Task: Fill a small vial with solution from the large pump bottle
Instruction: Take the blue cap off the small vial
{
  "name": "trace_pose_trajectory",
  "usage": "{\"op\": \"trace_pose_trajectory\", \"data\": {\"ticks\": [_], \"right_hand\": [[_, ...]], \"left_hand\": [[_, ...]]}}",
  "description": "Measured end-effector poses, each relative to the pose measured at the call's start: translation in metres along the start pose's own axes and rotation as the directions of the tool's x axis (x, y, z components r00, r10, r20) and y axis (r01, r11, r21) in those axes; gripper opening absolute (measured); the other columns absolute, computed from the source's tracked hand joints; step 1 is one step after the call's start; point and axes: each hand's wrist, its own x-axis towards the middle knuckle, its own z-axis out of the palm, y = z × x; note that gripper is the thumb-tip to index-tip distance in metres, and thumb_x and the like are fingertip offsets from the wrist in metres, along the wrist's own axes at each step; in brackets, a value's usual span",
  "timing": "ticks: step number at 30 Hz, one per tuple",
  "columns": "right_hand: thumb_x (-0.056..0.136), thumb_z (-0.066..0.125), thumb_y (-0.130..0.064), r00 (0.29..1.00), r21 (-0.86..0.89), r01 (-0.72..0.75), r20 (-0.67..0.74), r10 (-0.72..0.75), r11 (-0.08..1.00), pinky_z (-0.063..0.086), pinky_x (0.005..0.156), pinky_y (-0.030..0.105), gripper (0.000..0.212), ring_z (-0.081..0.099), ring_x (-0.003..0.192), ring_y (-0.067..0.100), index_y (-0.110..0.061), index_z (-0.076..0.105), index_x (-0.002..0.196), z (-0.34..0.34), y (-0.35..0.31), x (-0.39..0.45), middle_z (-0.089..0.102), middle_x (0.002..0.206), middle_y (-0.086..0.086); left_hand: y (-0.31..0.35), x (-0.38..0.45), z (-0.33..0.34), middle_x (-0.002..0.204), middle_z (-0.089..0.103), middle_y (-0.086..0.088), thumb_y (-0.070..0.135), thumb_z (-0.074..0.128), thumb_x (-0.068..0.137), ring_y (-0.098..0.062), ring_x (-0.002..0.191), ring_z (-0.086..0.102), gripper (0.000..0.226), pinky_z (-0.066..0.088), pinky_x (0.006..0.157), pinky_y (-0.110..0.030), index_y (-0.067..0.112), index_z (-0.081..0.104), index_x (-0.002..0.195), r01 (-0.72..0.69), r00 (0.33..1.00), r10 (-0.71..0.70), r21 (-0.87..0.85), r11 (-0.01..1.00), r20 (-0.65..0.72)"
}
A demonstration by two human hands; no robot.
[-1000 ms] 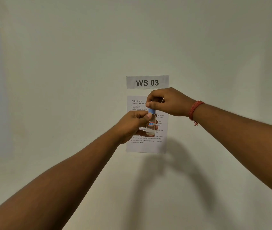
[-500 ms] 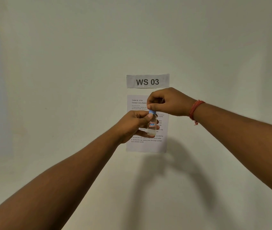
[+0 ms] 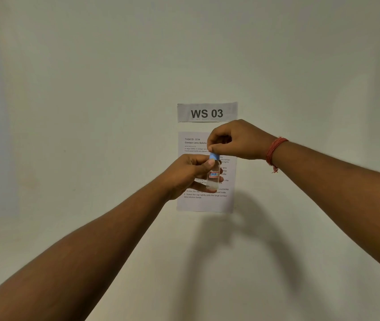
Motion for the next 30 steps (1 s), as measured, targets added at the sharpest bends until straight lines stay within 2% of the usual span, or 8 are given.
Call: {"op": "trace_pose_trajectory", "data": {"ticks": [2, 5, 8, 11, 15, 23, 27, 30], "right_hand": [[0.086, 0.066, -0.025, 1.0, 0.009, 0.007, 0.004, -0.007, 1.0, 0.04, 0.061, 0.003, 0.008, 0.06, 0.072, -0.011, -0.03, 0.071, 0.089, -0.0001, -0.0001, -0.0004, 0.069, 0.081, -0.017], [0.086, 0.067, -0.025, 1.0, 0.013, 0.01, 0.009, -0.01, 1.0, 0.043, 0.065, 0.007, 0.009, 0.061, 0.077, -0.007, -0.028, 0.071, 0.093, -0.0005, 0.0, -0.0005, 0.07, 0.085, -0.015], [0.087, 0.068, -0.034, 1.0, 0.025, 0.002, -0.014, -0.002, 1.0, 0.045, 0.07, 0.014, 0.009, 0.064, 0.082, 0.0, -0.027, 0.07, 0.093, 0.0003, 0.0007, -0.0013, 0.071, 0.088, -0.012], [0.087, 0.068, -0.041, 1.0, 0.007, -0.019, -0.007, 0.019, 1.0, 0.047, 0.068, 0.018, 0.014, 0.065, 0.078, 0.003, -0.027, 0.071, 0.089, 0.0012, 0.0015, -0.0019, 0.071, 0.083, -0.011], [0.086, 0.068, -0.035, 1.0, 0.012, -0.03, 0.004, 0.03, 0.999, 0.044, 0.067, 0.017, 0.008, 0.063, 0.073, -0.004, -0.028, 0.072, 0.087, 0.0011, 0.0015, -0.0022, 0.07, 0.079, -0.015], [0.083, 0.066, -0.023, 1.0, 0.02, -0.01, 0.025, 0.009, 1.0, 0.047, 0.071, 0.018, 0.011, 0.064, 0.081, -0.001, -0.027, 0.071, 0.092, 0.0018, 0.001, -0.0021, 0.071, 0.086, -0.013], [0.087, 0.067, -0.037, 1.0, 0.016, -0.011, -0.018, 0.011, 1.0, 0.05, 0.073, 0.02, 0.012, 0.065, 0.083, 0.005, -0.026, 0.069, 0.092, 0.0018, 0.0005, -0.0026, 0.071, 0.089, -0.011], [0.087, 0.068, -0.039, 1.0, 0.004, -0.018, -0.001, 0.018, 1.0, 0.05, 0.07, 0.021, 0.013, 0.064, 0.077, 0.006, -0.027, 0.069, 0.088, 0.0018, -0.0004, -0.0025, 0.07, 0.082, -0.01]], "left_hand": [[0.0, -0.0008, 0.0002, 0.103, 0.078, -0.01, 0.03, 0.056, 0.102, -0.027, 0.1, 0.075, 0.026, 0.062, 0.073, -0.038, 0.012, 0.073, 0.112, 0.001, 1.0, -0.001, 0.002, 1.0, 0.0], [-0.0007, -0.0015, 0.0008, 0.103, 0.078, -0.008, 0.031, 0.056, 0.102, -0.026, 0.1, 0.076, 0.026, 0.063, 0.073, -0.038, 0.012, 0.073, 0.111, 0.003, 1.0, -0.003, 0.01, 1.0, -0.005], [-0.0009, -0.002, 0.0005, 0.104, 0.078, -0.008, 0.031, 0.056, 0.102, -0.025, 0.1, 0.076, 0.026, 0.063, 0.073, -0.037, 0.014, 0.074, 0.11, 0.005, 1.0, -0.004, 0.028, 1.0, -0.016], [-0.0011, -0.0021, -0.0001, 0.105, 0.077, -0.01, 0.029, 0.056, 0.102, -0.027, 0.102, 0.075, 0.025, 0.063, 0.075, -0.04, 0.013, 0.074, 0.11, -0.001, 1.0, 0.001, 0.012, 1.0, -0.008], [-0.001, -0.0022, 0.0007, 0.103, 0.078, -0.009, 0.03, 0.057, 0.102, -0.026, 0.1, 0.076, 0.024, 0.062, 0.073, -0.038, 0.015, 0.075, 0.109, 0.0, 1.0, 0.0, 0.016, 1.0, -0.008], [-0.0016, -0.0019, 0.0004, 0.102, 0.078, -0.008, 0.032, 0.058, 0.1, -0.025, 0.099, 0.076, 0.023, 0.062, 0.072, -0.036, 0.018, 0.076, 0.106, 0.01, 1.0, -0.009, 0.017, 1.0, -0.017], [-0.0013, -0.0025, -0.0003, 0.103, 0.078, -0.008, 0.033, 0.059, 0.099, -0.026, 0.1, 0.075, 0.025, 0.063, 0.074, -0.039, 0.016, 0.075, 0.107, 0.0, 1.0, 0.0, 0.017, 1.0, -0.016], [-0.0007, -0.0027, -0.0008, 0.104, 0.077, -0.01, 0.03, 0.057, 0.102, -0.027, 0.101, 0.075, 0.025, 0.063, 0.075, -0.04, 0.014, 0.075, 0.109, -0.001, 1.0, 0.002, 0.018, 1.0, -0.014]]}}
